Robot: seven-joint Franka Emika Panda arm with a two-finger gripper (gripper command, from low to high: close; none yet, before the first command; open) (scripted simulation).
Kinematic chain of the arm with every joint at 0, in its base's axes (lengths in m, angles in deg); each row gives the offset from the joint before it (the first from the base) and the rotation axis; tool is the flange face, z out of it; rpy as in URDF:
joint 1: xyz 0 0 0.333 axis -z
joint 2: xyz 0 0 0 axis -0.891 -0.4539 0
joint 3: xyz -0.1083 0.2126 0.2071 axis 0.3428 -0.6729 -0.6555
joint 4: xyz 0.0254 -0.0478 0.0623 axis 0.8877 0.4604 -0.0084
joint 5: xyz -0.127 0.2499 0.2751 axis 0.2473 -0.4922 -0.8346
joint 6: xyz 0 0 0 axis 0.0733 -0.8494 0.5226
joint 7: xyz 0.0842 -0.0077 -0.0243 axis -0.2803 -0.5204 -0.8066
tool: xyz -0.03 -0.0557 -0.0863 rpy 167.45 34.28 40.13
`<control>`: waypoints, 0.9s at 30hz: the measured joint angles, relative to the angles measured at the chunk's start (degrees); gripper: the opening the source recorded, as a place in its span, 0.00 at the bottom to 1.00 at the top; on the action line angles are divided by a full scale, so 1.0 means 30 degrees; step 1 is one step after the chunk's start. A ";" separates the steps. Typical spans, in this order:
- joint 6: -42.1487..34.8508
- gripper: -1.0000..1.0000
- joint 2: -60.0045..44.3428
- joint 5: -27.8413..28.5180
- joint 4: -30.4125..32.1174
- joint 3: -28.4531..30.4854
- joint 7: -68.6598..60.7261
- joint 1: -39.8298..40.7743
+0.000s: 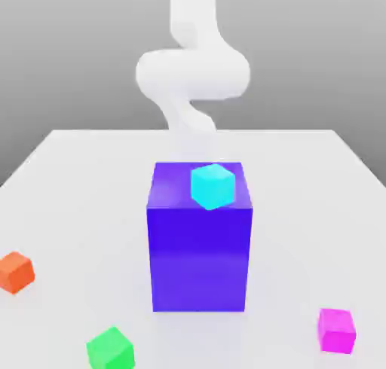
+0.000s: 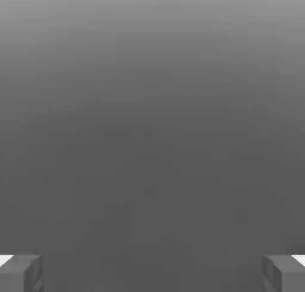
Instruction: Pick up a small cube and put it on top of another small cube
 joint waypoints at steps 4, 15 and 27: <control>0.1002 0.50 -0.2891 -0.0766 0.0258 0.0687 -0.3023 -0.1988; 0.3597 0.50 -1.0554 -0.2749 0.0920 0.0934 -1.1008 -0.5774; 0.6751 0.50 -1.8490 -0.0372 0.1767 -0.0105 -1.6471 -0.8209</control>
